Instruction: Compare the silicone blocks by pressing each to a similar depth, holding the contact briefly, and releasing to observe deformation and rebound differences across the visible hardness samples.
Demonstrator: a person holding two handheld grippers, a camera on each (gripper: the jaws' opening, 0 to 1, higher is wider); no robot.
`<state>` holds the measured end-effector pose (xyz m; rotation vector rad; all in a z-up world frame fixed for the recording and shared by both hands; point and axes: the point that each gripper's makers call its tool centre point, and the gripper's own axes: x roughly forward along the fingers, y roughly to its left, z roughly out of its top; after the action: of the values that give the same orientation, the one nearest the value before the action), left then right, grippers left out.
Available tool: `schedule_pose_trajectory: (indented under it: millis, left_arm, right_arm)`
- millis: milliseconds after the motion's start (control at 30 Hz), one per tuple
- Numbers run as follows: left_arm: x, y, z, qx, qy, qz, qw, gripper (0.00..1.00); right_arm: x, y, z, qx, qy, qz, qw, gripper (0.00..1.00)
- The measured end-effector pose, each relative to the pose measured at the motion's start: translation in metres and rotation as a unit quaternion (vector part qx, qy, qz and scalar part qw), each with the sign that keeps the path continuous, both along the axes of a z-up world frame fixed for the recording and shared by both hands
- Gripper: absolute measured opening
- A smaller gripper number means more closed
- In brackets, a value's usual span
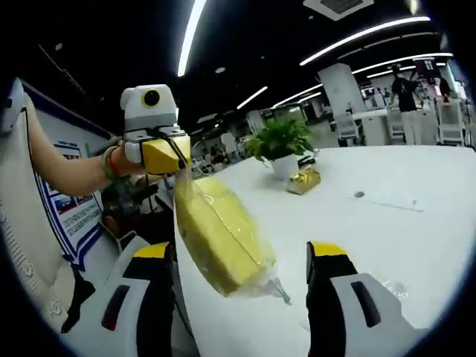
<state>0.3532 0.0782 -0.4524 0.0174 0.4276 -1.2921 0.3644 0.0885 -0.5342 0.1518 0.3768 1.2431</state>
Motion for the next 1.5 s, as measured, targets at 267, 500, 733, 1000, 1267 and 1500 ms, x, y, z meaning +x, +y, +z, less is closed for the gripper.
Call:
schedule_pose_trajectory:
  millis: [267,500,733,1000,1267,1500]
  left_arm:
    - [-0.004,-0.002,0.002,0.014,-0.007,-0.037,0.9992,0.0]
    - [-0.011,0.0,-0.001,0.039,-0.018,-0.069,0.9967,0.0]
    - [-0.014,0.002,-0.004,0.051,-0.022,-0.075,0.9956,0.0]
    - [-0.018,0.007,-0.004,0.059,-0.028,-0.072,0.9953,0.0]
    - [-0.022,0.01,-0.003,0.058,-0.031,-0.063,0.9958,0.0]
    - [-0.027,0.015,-0.007,0.062,-0.029,-0.058,0.9959,0.0]
  right_arm:
    - [-0.009,0.011,-0.002,-0.01,-0.017,0.03,0.9994,0.54]
    - [-0.021,0.014,-0.01,-0.045,-0.06,0.05,0.9959,0.33]
    - [-0.024,0.007,-0.008,-0.071,-0.056,0.035,0.9953,0.25]
    - [-0.024,0.005,-0.007,-0.109,-0.074,0.02,0.9911,0.19]
    - [-0.03,0.007,-0.004,-0.128,-0.093,0.031,0.987,0.1]
    - [-0.035,0.009,-0.007,-0.151,-0.099,0.045,0.9825,0.07]
